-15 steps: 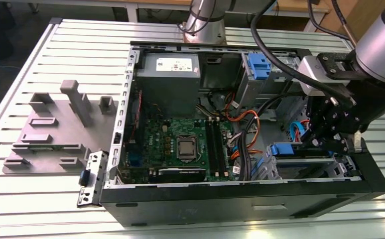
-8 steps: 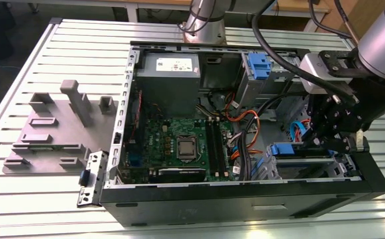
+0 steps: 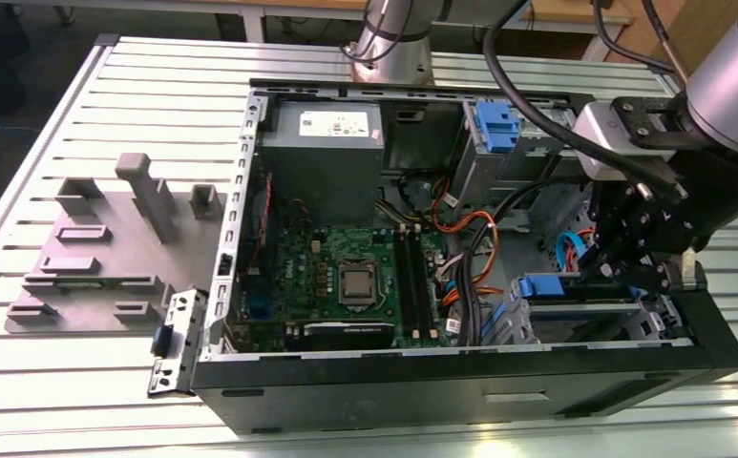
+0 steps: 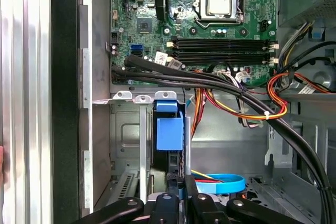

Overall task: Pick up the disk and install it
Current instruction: 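Insert the first disk wire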

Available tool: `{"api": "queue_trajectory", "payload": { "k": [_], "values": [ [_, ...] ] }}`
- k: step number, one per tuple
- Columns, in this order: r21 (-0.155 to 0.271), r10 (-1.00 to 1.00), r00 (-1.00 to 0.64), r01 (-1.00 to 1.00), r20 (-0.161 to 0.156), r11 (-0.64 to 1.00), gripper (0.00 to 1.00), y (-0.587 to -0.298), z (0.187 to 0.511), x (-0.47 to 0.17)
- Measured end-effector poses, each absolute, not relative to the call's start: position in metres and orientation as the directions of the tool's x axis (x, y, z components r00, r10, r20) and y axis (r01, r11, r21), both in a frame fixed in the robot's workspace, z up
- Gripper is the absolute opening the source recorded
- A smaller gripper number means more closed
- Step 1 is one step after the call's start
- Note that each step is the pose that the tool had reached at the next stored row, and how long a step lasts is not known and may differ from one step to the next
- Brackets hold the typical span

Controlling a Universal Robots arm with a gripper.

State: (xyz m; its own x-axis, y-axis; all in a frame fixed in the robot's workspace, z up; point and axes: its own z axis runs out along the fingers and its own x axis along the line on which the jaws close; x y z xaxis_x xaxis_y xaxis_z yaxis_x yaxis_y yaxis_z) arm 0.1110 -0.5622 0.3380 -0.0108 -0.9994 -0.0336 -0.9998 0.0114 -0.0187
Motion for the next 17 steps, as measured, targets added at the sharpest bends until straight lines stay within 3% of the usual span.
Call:
{"api": "queue_trajectory", "payload": {
  "k": [17],
  "values": [
    [-0.019, -0.999, -0.011, -1.000, -0.036, 0.011, 0.16, -0.5633, 0.3333, 0.1110]
  ]
}}
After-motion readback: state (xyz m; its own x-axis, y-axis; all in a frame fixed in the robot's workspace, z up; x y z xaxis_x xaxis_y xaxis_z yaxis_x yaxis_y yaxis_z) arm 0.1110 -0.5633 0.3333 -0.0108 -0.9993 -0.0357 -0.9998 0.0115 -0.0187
